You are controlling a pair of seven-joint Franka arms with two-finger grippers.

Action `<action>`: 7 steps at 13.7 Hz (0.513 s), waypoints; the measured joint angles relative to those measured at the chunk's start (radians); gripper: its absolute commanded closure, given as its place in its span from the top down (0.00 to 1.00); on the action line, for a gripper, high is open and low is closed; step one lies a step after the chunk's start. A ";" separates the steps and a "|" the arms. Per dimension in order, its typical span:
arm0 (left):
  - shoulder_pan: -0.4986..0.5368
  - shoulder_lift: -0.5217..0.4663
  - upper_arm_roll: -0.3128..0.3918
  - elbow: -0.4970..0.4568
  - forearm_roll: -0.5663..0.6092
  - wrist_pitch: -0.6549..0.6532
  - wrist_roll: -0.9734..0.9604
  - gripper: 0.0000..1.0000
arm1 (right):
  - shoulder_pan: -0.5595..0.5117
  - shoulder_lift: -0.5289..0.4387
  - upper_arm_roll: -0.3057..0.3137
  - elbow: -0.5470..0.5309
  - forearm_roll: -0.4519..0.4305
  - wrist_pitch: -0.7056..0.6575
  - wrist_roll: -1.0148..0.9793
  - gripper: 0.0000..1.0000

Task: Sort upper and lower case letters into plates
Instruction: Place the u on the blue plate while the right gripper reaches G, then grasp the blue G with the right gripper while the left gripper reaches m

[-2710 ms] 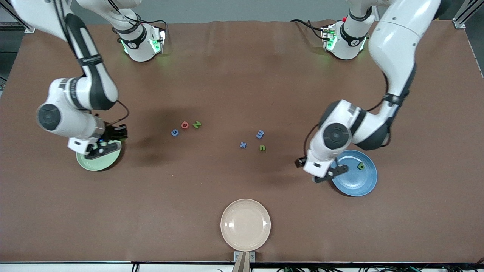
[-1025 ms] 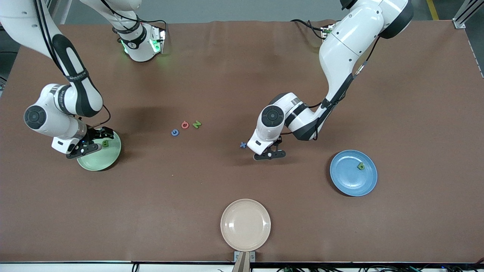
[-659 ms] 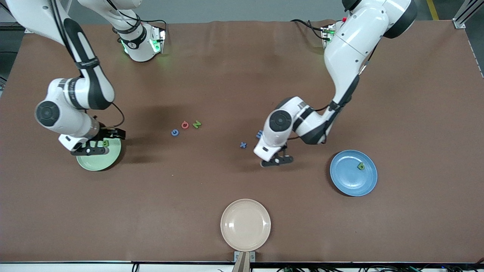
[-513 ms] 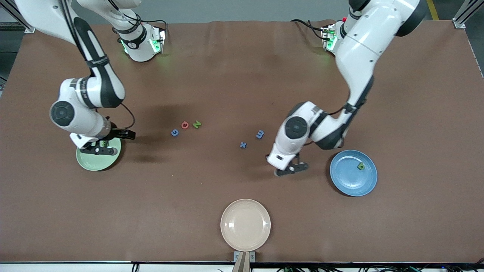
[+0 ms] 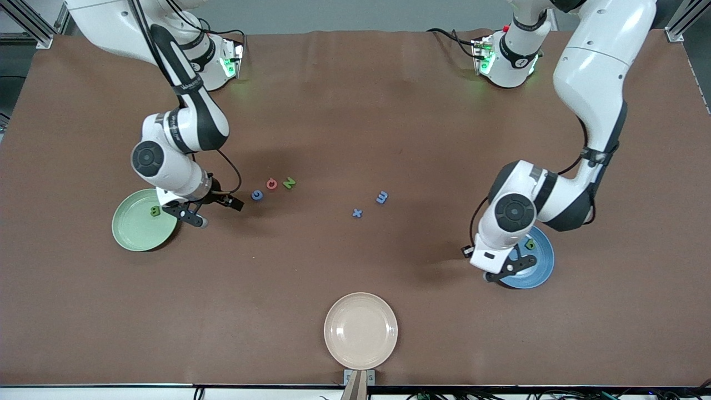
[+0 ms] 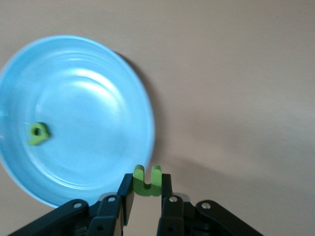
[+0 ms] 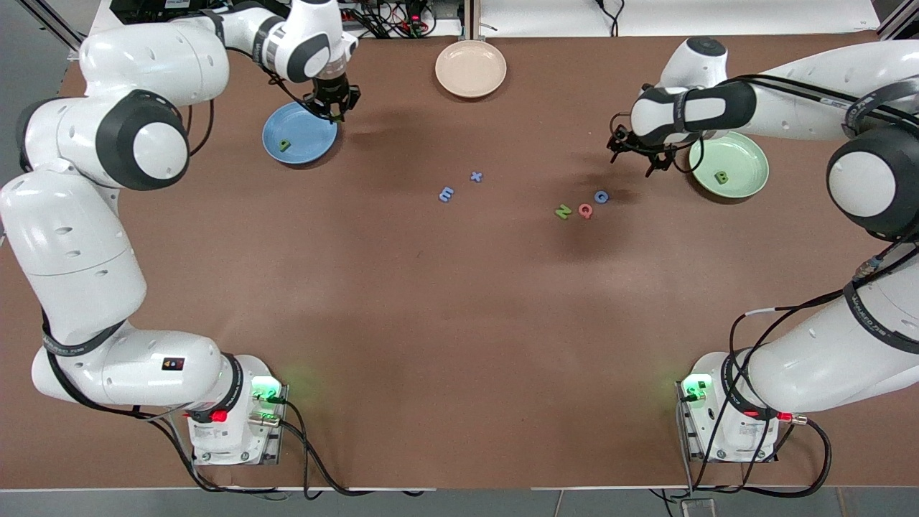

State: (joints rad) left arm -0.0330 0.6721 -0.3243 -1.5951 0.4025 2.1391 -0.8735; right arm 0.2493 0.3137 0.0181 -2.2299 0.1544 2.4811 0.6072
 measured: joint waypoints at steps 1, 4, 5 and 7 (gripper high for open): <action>0.031 -0.003 0.000 -0.006 0.000 -0.007 0.029 0.07 | 0.017 0.016 0.000 -0.004 0.000 0.018 0.032 0.95; 0.115 -0.003 0.000 -0.026 0.000 -0.008 0.078 0.40 | 0.077 0.058 0.000 -0.006 0.001 0.043 0.114 0.92; 0.124 -0.003 -0.001 -0.032 0.000 -0.008 0.078 0.63 | 0.096 0.067 0.000 -0.006 0.001 0.043 0.132 0.89; 0.122 -0.002 -0.004 -0.039 0.000 -0.008 0.075 1.00 | 0.123 0.078 0.000 -0.006 0.001 0.044 0.154 0.83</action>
State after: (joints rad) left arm 0.0893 0.6703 -0.3280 -1.6341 0.4027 2.1309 -0.7984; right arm 0.3724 0.3913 0.0177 -2.2358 0.1553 2.5255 0.7611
